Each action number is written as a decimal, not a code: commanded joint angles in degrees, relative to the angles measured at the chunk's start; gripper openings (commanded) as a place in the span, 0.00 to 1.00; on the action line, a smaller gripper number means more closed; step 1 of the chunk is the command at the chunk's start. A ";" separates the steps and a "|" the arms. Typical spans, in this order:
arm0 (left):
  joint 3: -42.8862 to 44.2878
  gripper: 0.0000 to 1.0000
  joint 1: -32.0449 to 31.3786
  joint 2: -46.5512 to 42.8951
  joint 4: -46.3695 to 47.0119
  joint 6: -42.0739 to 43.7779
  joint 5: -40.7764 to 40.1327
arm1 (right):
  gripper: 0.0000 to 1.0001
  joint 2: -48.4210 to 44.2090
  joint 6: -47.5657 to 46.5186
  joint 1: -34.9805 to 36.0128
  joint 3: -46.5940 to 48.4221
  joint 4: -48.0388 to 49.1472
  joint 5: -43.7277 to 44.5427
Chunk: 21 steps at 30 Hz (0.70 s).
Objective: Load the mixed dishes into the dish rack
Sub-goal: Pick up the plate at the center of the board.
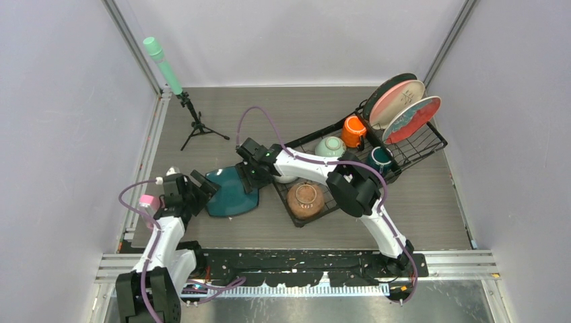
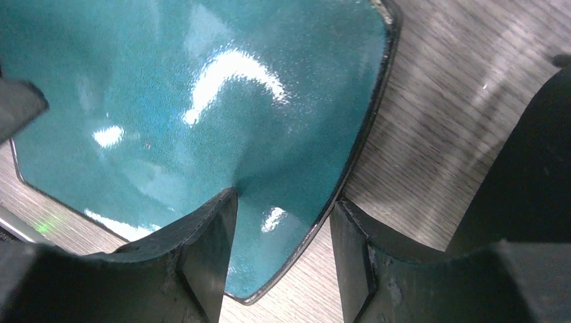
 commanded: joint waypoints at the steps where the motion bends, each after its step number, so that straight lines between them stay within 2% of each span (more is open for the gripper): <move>1: 0.50 0.81 -3.11 -1.34 -18.85 -3.55 11.75 | 0.57 3.94 -0.06 3.08 2.21 9.94 -8.14; 5: 0.01 0.83 -3.12 -1.79 -20.05 -5.57 12.65 | 0.55 4.98 -1.86 2.99 3.32 10.75 -10.32; 8: -1.67 0.80 -3.16 -2.22 -18.44 -6.23 13.63 | 0.54 6.89 -4.37 3.05 6.03 9.50 -13.10; 11: -2.97 0.71 -3.15 -4.80 -17.67 -7.05 13.43 | 0.54 8.03 -5.43 3.08 7.68 7.51 -16.05; 21: -6.21 0.56 -3.14 -16.24 -11.31 -13.51 12.45 | 0.53 8.00 -5.24 3.64 6.39 6.15 -20.93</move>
